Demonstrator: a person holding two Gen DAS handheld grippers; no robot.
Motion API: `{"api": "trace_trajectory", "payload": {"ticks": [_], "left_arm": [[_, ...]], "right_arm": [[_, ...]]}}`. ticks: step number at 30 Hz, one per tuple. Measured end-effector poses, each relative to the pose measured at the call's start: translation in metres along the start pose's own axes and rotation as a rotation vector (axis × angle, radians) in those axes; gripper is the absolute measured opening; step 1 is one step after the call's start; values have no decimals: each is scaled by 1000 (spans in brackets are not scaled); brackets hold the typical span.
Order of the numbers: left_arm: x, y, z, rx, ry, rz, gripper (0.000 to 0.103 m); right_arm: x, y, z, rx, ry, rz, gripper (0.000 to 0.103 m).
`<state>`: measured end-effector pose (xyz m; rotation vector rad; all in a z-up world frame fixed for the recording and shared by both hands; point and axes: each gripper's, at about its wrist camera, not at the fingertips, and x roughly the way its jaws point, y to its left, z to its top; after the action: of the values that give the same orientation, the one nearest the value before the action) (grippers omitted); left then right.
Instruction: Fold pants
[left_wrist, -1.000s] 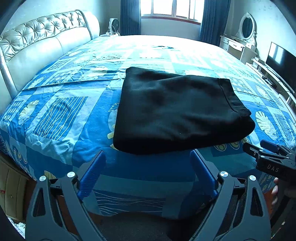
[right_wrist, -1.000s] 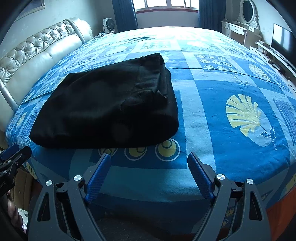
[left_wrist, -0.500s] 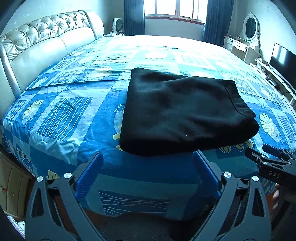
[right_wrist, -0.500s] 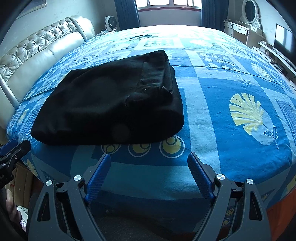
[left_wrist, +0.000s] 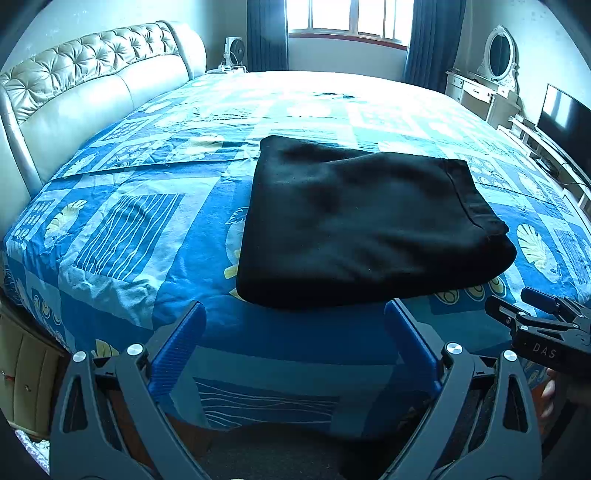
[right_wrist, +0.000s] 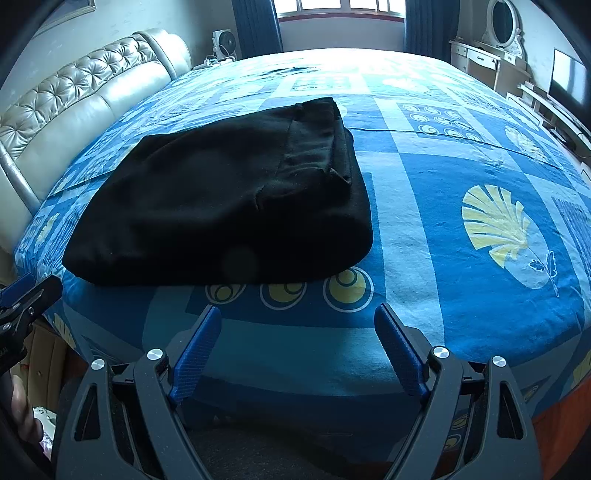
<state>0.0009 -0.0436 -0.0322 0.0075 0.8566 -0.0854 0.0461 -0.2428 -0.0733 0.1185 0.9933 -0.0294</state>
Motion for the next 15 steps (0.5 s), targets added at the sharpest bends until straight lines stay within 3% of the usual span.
{"api": "trace_trajectory", "payload": {"ticks": [12,15], "left_arm": [[-2,-3,0,1,0,1,98],[-3,-4,1,11,-2,43,101]], "right_arm": [[2,3,-2,-7,11,6,84],[3,3,-2,-6,17,7,84]]}}
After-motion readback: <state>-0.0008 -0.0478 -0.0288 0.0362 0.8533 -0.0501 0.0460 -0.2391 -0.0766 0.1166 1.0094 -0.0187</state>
